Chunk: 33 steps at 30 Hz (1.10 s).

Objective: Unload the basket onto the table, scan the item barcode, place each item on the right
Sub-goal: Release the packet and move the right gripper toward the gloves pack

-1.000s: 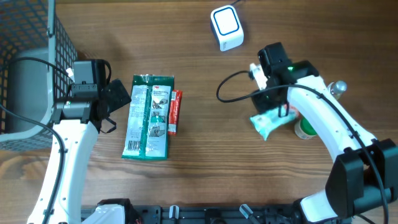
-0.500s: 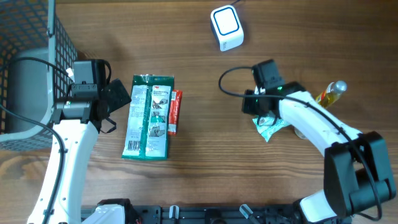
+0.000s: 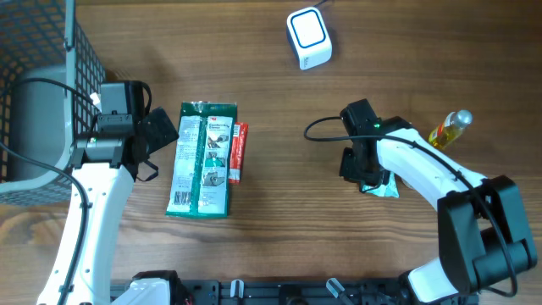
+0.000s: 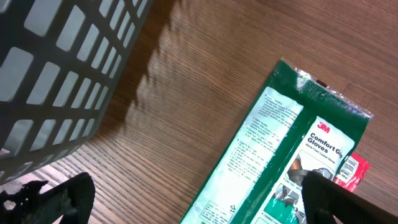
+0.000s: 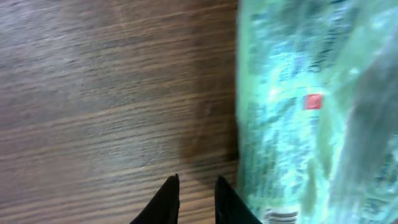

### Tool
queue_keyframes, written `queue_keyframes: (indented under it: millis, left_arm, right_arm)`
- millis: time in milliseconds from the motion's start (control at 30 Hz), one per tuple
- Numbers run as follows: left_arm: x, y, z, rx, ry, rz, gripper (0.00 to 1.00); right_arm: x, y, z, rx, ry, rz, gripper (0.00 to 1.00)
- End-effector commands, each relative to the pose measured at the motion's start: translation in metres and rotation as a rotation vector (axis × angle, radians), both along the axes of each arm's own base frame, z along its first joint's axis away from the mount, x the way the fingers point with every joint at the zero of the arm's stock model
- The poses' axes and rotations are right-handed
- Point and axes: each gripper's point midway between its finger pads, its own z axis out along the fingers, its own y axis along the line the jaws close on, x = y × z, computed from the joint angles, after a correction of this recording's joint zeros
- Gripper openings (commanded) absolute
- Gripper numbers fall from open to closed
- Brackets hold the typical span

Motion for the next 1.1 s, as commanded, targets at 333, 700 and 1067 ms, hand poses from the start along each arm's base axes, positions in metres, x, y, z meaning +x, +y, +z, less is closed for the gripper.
queue_keyframes:
  millis: [333,700,1067]
  left_arm:
    - [0.002,0.003,0.004,0.007,-0.013,0.018,1.0]
    - [0.002,0.003,0.004,0.007,-0.013,0.018,1.0]
    - [0.002,0.003,0.004,0.007,-0.013,0.018,1.0]
  right_arm:
    - [0.061,0.198,0.096,0.609,-0.352,0.361,0.04]
    - [0.048,0.254,0.101,0.519,-0.531,0.452,0.04]
    - [0.042,0.299,0.023,0.65,-0.383,0.42,0.04]
